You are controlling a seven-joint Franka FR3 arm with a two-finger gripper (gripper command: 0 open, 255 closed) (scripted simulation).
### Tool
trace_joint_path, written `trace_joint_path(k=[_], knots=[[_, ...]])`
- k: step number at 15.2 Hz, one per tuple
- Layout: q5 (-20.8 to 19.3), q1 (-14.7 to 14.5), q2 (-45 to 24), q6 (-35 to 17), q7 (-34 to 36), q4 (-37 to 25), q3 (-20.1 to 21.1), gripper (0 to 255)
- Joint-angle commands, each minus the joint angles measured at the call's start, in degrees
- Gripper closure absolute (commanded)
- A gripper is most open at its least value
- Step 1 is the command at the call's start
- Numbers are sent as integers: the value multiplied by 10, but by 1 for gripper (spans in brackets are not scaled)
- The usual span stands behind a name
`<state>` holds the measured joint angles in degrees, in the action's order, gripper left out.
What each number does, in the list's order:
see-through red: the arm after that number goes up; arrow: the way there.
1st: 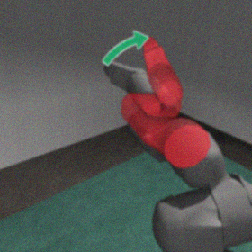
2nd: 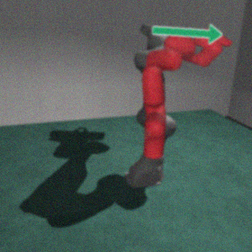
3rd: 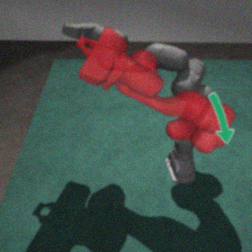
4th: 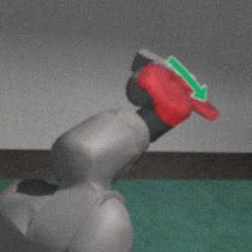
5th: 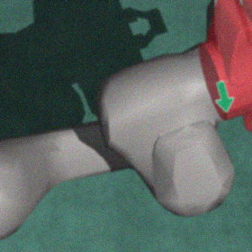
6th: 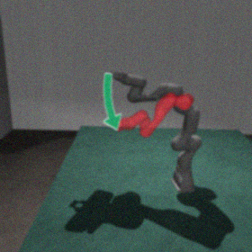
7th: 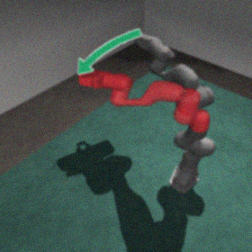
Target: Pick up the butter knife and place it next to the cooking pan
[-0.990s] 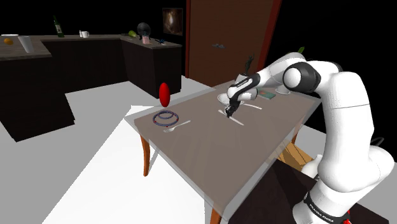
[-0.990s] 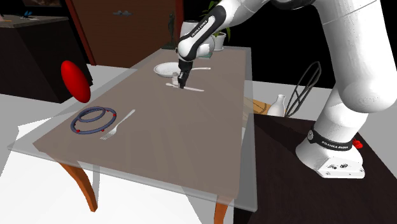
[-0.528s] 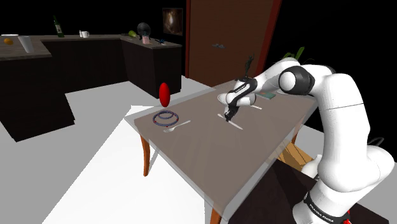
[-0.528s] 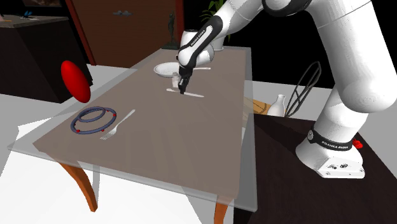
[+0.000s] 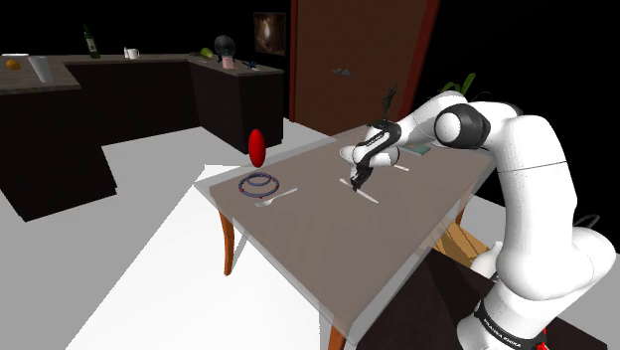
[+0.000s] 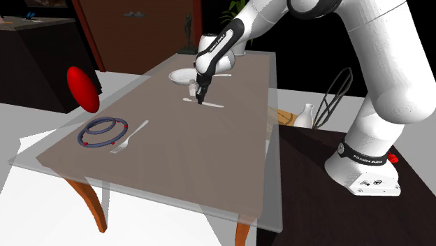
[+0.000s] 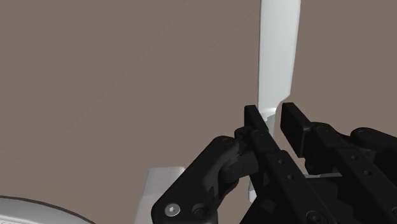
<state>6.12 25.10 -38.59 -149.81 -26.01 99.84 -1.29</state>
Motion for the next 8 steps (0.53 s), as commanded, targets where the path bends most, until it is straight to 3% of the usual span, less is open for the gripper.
trace_joint_path(k=[1,6,8], knots=[[0,0,0,0,0,0,0,0],[0,0,0,0,0,0,0,0],[-2,-1,35,18,1,17,-2,0]])
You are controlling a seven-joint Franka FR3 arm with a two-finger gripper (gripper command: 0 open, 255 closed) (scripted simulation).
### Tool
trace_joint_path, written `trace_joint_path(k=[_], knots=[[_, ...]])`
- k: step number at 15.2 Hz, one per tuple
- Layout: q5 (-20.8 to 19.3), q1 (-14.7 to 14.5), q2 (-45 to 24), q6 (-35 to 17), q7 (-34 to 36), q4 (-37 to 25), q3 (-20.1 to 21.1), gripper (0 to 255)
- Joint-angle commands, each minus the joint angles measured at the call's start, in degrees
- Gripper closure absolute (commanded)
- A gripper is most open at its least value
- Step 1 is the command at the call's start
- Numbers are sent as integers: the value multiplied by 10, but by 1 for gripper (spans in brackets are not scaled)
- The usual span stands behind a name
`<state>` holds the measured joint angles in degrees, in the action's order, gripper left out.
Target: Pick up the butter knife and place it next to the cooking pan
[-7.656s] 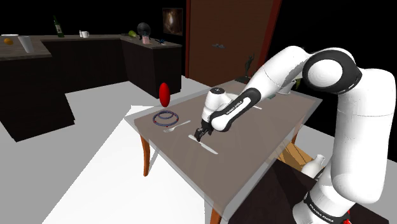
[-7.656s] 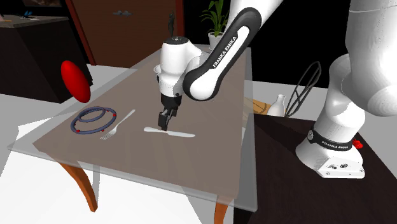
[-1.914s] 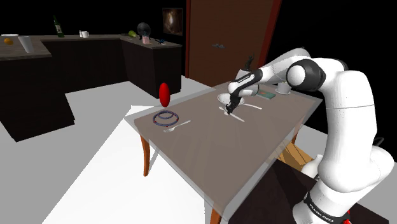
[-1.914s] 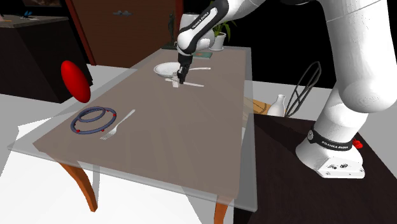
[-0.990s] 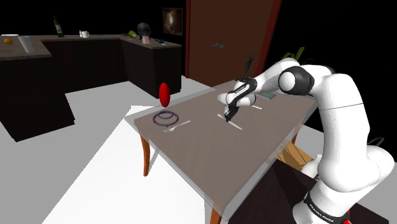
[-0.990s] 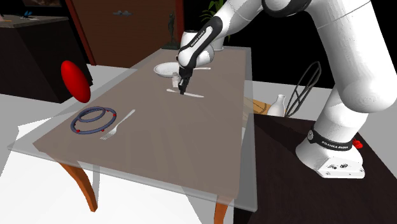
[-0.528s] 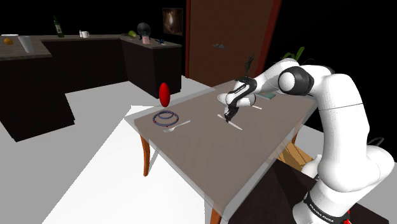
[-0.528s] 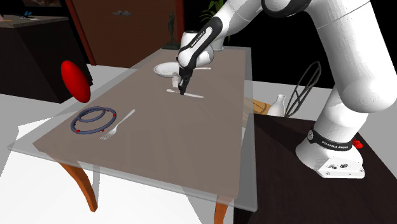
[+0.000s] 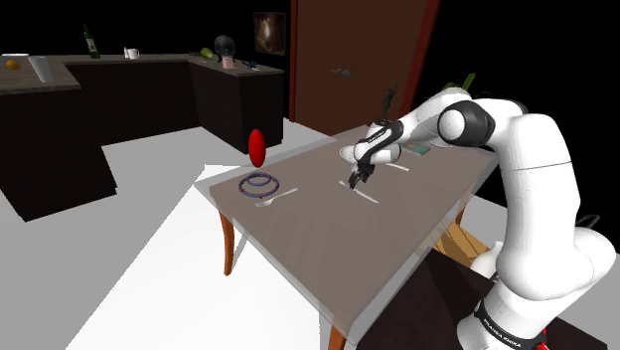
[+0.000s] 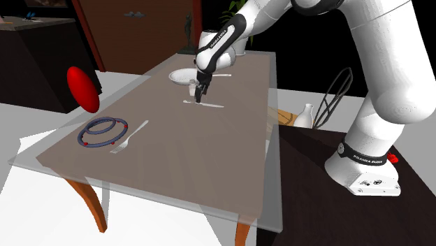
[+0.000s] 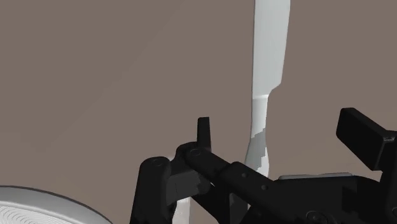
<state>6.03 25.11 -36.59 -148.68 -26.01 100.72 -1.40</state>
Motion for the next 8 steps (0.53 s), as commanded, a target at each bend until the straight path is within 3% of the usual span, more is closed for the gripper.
trace_joint_path(k=[1,8], knots=[[-2,-1,32,17,1,15,-2,0],[-2,-1,45,25,2,21,-3,0]])
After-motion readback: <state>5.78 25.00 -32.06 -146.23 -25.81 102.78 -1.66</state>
